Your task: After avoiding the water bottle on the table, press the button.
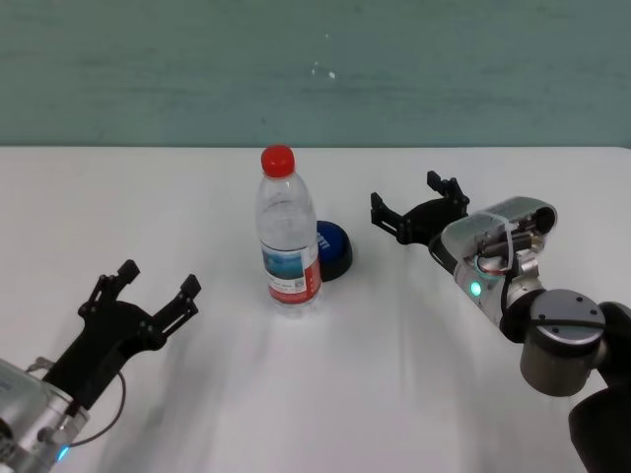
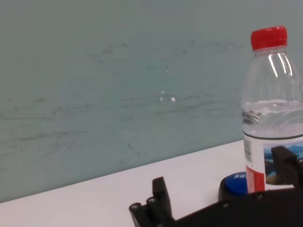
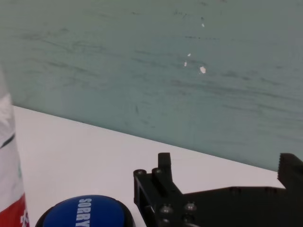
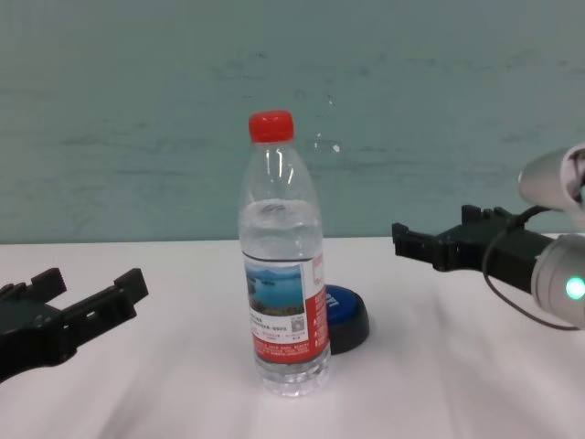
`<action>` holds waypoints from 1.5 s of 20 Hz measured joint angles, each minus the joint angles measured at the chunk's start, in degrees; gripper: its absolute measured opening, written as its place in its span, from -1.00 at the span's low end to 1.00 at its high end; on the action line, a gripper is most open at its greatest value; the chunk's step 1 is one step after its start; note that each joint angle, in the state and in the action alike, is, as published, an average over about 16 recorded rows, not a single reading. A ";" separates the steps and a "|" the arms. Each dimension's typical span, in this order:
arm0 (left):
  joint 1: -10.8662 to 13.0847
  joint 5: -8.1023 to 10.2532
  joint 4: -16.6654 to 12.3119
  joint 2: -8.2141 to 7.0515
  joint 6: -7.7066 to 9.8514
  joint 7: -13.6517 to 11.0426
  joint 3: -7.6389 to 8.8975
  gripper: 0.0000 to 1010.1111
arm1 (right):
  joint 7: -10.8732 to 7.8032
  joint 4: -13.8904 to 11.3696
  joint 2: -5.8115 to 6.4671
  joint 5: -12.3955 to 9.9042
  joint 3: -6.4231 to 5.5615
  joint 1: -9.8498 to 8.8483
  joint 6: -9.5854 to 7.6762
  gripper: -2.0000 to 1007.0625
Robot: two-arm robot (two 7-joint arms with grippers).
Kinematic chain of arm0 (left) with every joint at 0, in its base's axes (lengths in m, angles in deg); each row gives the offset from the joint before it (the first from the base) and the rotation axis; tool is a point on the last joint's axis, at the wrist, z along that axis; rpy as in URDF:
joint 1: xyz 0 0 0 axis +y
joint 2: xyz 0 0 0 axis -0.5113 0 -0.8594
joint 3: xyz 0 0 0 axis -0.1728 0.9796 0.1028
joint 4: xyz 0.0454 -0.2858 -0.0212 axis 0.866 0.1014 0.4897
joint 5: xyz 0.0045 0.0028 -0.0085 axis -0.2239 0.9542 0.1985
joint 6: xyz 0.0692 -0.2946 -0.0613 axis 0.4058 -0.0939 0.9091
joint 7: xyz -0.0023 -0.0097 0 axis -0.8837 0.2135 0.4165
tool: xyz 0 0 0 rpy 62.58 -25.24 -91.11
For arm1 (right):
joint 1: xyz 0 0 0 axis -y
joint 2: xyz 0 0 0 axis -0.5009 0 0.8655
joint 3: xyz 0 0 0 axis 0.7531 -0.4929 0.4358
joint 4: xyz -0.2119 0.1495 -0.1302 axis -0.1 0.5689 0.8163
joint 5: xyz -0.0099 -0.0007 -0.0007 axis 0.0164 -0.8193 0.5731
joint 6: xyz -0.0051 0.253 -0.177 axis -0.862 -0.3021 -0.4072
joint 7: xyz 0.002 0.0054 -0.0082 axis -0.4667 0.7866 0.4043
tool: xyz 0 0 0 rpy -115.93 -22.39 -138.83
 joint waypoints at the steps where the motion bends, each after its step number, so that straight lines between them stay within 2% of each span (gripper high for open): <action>1: 0.00 0.00 0.00 0.00 0.00 0.00 0.00 1.00 | 0.22 -0.47 -0.09 0.20 -0.08 -0.39 0.08 0.99; 13: 0.00 0.00 0.00 0.00 0.00 0.00 0.00 1.00 | 2.03 -6.07 -0.99 2.70 -0.75 -4.80 0.57 0.99; 30: 0.00 0.00 0.00 0.00 0.00 0.00 0.00 1.00 | 3.67 -13.55 -2.63 5.82 -0.75 -11.44 0.21 0.99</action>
